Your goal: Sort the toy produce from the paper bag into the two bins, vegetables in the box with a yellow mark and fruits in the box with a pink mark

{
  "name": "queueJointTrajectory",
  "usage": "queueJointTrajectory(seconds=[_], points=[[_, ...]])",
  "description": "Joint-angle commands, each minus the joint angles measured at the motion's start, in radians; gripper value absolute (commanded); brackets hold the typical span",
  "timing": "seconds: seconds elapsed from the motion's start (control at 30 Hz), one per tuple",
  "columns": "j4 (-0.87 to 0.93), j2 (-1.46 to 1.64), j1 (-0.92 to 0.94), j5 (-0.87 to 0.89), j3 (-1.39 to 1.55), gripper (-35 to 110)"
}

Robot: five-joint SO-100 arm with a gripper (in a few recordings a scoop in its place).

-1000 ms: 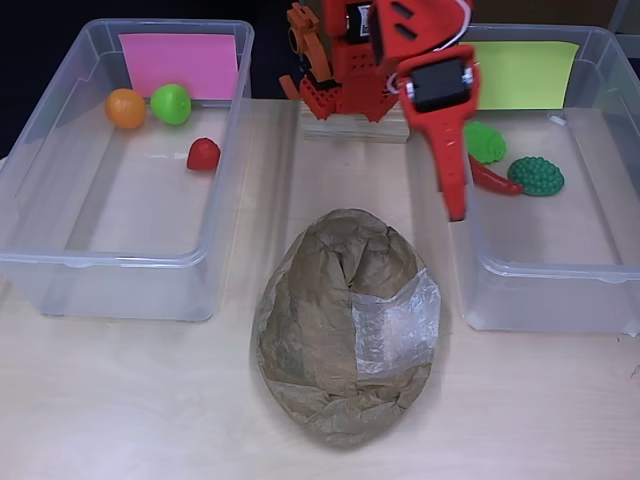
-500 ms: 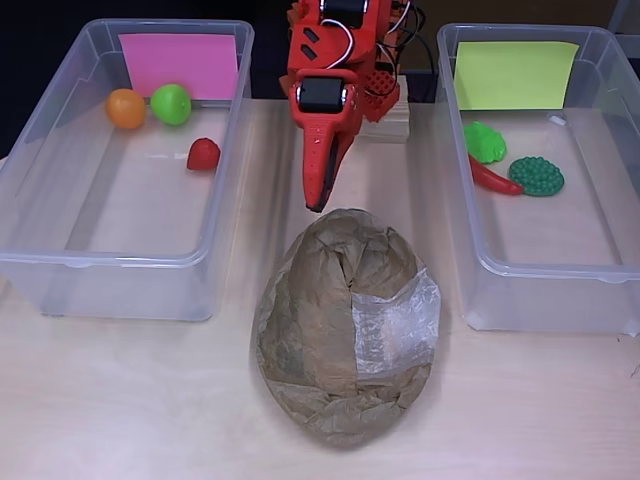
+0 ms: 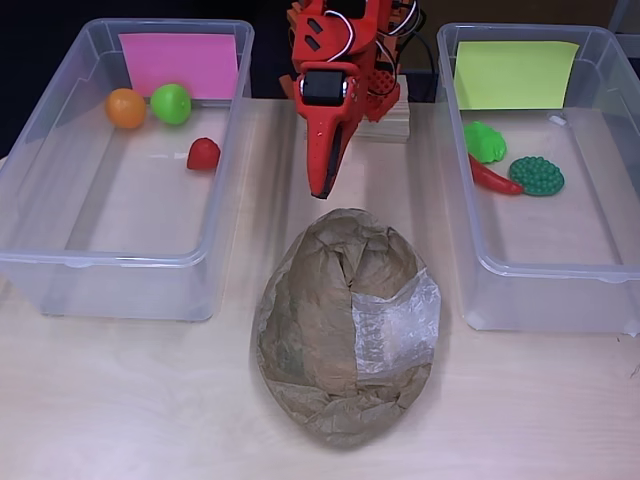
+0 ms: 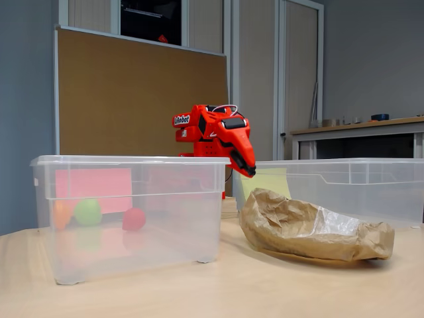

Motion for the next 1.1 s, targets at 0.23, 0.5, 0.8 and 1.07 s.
queueJointTrajectory(seconds=[0.23, 0.5, 0.8, 1.07], points=[[0.268, 0.055, -0.091, 0.029, -0.006, 0], [0.549, 0.192, -0.155, 0.063, -0.006, 0], [0.554, 0.192, -0.176, 0.058, -0.006, 0], [0.554, 0.192, -0.176, 0.058, -0.006, 0]])
